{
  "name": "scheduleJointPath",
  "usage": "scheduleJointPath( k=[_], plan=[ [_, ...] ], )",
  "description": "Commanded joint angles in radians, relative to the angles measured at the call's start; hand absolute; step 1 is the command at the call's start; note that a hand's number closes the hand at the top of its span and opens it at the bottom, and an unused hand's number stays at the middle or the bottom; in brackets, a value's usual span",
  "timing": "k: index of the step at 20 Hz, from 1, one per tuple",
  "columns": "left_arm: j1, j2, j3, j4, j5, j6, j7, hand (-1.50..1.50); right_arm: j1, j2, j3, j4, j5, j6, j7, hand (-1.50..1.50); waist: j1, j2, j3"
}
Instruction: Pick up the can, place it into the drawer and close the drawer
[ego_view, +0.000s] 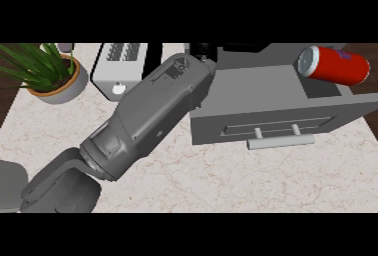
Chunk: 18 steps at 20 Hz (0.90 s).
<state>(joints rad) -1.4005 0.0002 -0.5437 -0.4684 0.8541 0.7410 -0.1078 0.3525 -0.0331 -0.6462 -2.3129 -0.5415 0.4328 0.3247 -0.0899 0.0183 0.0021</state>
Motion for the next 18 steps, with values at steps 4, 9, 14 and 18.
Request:
scheduleJointPath(
  k=[4, 9, 14, 18],
  plan=[
    [-0.018, 0.000, -0.055, 0.016, 0.058, 0.040, -0.006, -1.50, -0.016, 0.014, 0.013, -0.011, 0.017, -0.015, 0.011, -1.50, -0.001, 0.001, 0.000],
    [0.019, 0.000, -0.058, 0.016, 0.104, 0.036, -0.080, -1.50, -0.036, -0.012, 0.006, 0.006, 0.011, -0.004, 0.004, -1.50, -0.016, 0.006, 0.000],
    [0.016, 0.000, -0.051, 0.002, 0.136, 0.026, -0.110, -1.50, -0.093, -0.068, -0.039, 0.004, 0.141, 0.042, -0.106, -1.50, 0.004, 0.004, 0.000],
    [0.008, 0.000, -0.049, -0.020, 0.160, 0.046, -0.132, -1.50, -0.099, -0.093, -0.016, -0.085, 0.233, 0.077, -0.144, -1.50, 0.014, -0.001, -0.001]
  ],
)
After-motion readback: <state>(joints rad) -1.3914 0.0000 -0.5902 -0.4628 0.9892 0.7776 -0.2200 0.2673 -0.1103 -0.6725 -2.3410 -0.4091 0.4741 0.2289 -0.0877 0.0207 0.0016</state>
